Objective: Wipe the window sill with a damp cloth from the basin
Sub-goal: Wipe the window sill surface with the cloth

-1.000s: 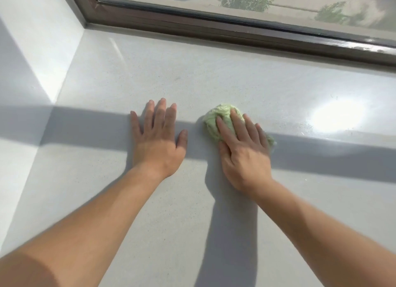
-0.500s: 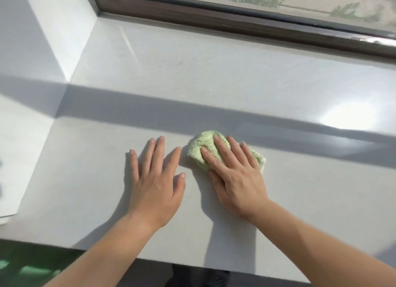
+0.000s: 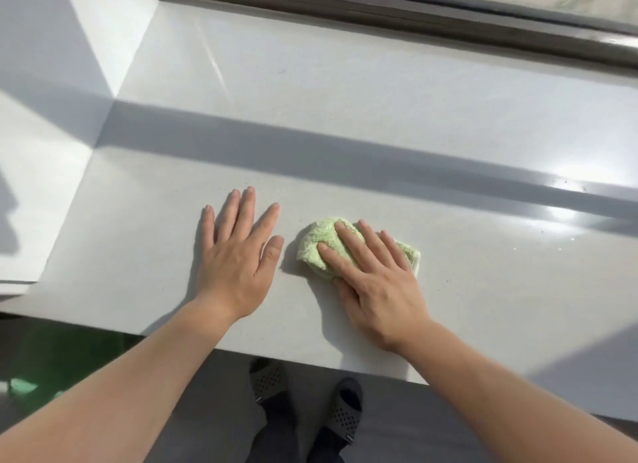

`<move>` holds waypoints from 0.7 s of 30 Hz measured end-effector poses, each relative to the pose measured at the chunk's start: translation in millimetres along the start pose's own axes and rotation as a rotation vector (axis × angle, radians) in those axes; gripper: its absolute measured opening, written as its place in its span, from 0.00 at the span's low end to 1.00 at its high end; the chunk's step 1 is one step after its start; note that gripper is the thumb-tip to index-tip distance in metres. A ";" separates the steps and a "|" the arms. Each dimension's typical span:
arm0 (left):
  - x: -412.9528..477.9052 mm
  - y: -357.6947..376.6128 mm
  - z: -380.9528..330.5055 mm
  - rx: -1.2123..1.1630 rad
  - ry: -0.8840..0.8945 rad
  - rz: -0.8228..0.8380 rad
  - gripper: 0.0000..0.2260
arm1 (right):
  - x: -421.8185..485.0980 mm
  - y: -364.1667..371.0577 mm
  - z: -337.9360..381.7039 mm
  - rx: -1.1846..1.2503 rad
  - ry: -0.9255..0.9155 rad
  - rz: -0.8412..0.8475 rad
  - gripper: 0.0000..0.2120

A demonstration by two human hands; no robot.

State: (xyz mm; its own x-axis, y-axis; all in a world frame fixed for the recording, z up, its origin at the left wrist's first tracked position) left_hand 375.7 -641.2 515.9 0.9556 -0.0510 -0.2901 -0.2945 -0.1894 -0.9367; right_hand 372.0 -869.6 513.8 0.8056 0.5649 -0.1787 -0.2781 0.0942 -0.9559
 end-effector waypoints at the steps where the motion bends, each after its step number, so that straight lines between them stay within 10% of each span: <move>1: 2.4 1.7 -1.8 0.034 -0.015 0.004 0.28 | 6.5 -6.3 -16.4 0.010 0.096 -0.025 0.23; 5: 10.6 8.4 -5.8 0.109 -0.044 0.016 0.26 | 19.2 -10.9 -22.9 0.133 0.484 -0.136 0.24; 12: 19.6 12.1 -4.8 0.042 -0.020 -0.025 0.28 | -50.9 35.1 46.7 0.007 -0.031 -0.035 0.26; 18: 22.5 24.1 -4.0 0.122 -0.040 -0.021 0.27 | -32.4 21.4 8.2 0.154 0.536 -0.161 0.24; 21: 22.4 28.1 -9.5 0.086 -0.053 -0.010 0.26 | -52.5 47.9 49.5 0.077 0.306 -0.170 0.25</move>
State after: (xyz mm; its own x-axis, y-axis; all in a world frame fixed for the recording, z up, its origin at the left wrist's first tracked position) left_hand 388.9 -657.0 484.9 0.9575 0.0032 -0.2883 -0.2864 -0.1051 -0.9523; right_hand 290.5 -854.2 488.9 0.9599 0.2651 -0.0916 -0.1561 0.2339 -0.9596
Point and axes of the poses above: each hand's wrist, its own x-axis towards the middle knuckle, its own y-axis out of the palm, z = x × y, the point moved 3 cm from there along x, towards the middle knuckle, and after that the axes turned 10 degrees about z, right-handed, at the moved point
